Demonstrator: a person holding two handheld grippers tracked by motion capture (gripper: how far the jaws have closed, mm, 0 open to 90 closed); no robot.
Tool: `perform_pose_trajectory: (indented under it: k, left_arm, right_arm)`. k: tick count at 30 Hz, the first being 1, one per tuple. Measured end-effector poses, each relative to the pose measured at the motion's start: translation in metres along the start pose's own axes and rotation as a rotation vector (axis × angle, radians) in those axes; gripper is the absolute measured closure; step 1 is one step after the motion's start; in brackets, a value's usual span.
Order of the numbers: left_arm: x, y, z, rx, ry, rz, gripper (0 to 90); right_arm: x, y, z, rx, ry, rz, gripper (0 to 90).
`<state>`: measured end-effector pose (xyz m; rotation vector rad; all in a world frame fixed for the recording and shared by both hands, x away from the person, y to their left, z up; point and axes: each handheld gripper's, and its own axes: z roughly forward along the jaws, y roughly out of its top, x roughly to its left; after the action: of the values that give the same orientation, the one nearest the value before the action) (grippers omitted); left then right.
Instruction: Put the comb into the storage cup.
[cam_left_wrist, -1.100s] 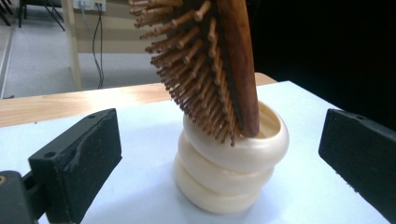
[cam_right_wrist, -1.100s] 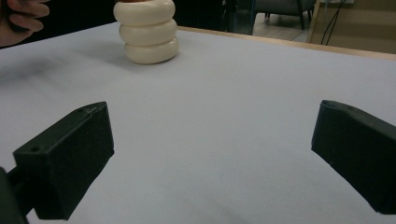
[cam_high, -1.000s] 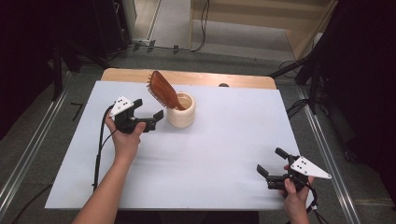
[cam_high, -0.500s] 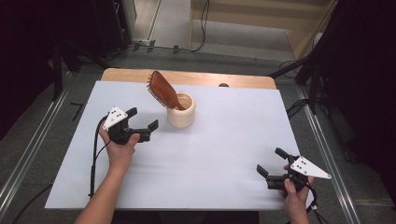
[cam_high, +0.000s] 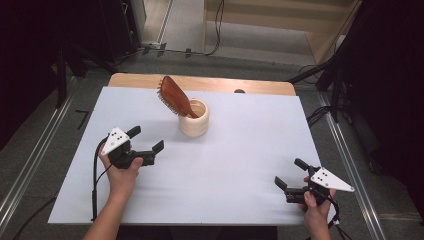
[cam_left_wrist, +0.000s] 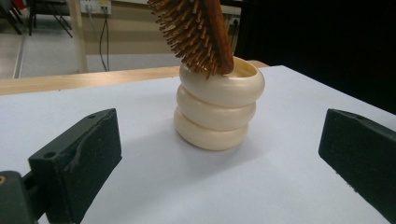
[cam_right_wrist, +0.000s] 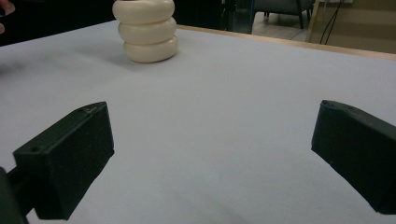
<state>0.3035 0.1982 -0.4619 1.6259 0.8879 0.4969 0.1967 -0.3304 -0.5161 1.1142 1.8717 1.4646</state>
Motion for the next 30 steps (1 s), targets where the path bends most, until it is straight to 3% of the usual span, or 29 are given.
perform_pose_trajectory:
  k: [6, 30]
  left_arm:
    - [-0.002, -0.003, -0.012, -0.005, 0.008, 0.004, 0.0]
    - [-0.007, -0.019, -0.052, 0.027, 0.043, 0.085, 0.0]
  right_arm:
    - [0.000, 0.000, 0.000, 0.001, -0.002, 0.001, 0.0]
    - [0.001, 0.000, 0.000, 0.003, -0.011, -0.001, 0.0]
